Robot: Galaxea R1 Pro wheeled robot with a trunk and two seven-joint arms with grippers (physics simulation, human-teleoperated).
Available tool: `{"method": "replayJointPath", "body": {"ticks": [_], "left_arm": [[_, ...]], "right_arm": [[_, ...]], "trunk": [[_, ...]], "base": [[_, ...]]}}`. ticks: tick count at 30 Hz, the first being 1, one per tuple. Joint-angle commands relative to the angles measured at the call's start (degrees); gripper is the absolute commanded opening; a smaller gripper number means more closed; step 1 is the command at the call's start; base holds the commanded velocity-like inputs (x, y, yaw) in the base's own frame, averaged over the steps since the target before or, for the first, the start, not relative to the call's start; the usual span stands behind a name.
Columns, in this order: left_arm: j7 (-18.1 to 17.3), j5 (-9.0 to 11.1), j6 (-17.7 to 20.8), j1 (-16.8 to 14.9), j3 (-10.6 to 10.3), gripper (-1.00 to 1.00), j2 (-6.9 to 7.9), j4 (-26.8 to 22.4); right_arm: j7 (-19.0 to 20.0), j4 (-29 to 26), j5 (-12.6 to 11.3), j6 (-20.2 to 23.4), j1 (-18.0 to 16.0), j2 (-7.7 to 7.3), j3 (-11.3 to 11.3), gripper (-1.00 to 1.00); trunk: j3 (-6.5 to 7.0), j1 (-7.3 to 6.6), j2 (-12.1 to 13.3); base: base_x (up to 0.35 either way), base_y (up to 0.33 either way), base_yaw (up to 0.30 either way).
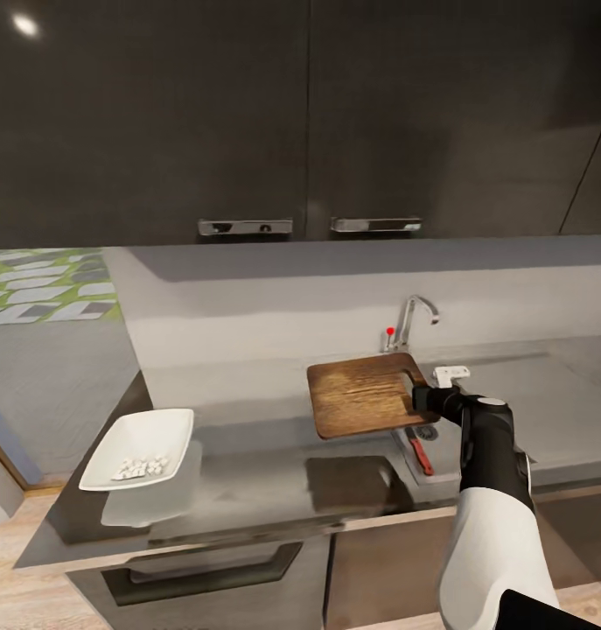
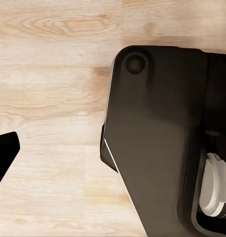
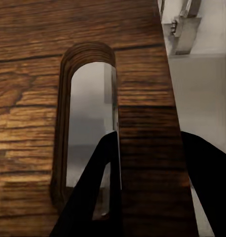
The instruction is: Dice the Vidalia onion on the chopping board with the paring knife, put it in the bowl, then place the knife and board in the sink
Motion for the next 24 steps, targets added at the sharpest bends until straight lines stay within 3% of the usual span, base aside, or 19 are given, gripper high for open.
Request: {"method": "replayJointPath", "body": {"ticks": [1,7,11,12,15,17,20,24], "left_arm": [[0.04,0.33,-0.07,0.03,-0.11,1.0,-0.01,-0.13],[0.04,0.33,-0.07,0.03,-0.11,1.0,-0.01,-0.12],[0.04,0.33,-0.07,0.03,-0.11,1.0,-0.01,-0.12],[0.04,0.33,-0.07,0.03,-0.11,1.0,-0.01,-0.12],[0.04,0.33,-0.07,0.03,-0.11,1.0,-0.01,-0.12],[0.04,0.33,-0.07,0.03,-0.11,1.0,-0.01,-0.12],[0.04,0.33,-0.07,0.03,-0.11,1.0,-0.01,-0.12],[0.04,0.33,-0.07,0.03,-0.11,1.0,-0.01,-0.12]], "right_arm": [[-0.65,0.02,0.33,0.11,-0.09,0.06,-0.18,-1.0],[-16.79,2.24,-1.23,0.42,-0.09,0.06,-0.37,-1.0],[-27.09,3.03,-7.81,0.45,-0.09,0.06,-0.43,-1.0],[-31.35,3.28,-10.68,0.45,-0.11,0.06,-0.44,-1.0],[-40.17,4.02,-16.21,0.44,-0.1,0.06,-0.44,-1.0],[-48.05,5.07,-21.66,0.36,-0.09,0.06,-0.44,-1.0],[-56.4,5.83,-26.85,0.19,-0.09,0.06,-0.44,-1.0],[-63.72,6.36,-30.62,-0.08,-0.09,0.06,-0.38,-1.0]], "trunk": [[-0.12,0.03,-0.14],[-0.12,0.03,-0.14],[-0.12,0.03,-0.14],[-0.12,0.03,-0.14],[-0.12,0.03,-0.14],[-0.12,0.03,-0.14],[-0.12,0.03,-0.14],[-0.12,0.03,-0.14]], "base": [[0.0,-0.056,0.007],[0.0,-0.012,0.001],[0.0,0.0,0.0],[0.0,0.0,0.0],[0.0,0.0,0.0],[0.0,0.0,0.0],[0.0,0.0,0.0],[0.0,0.0,0.0]]}}
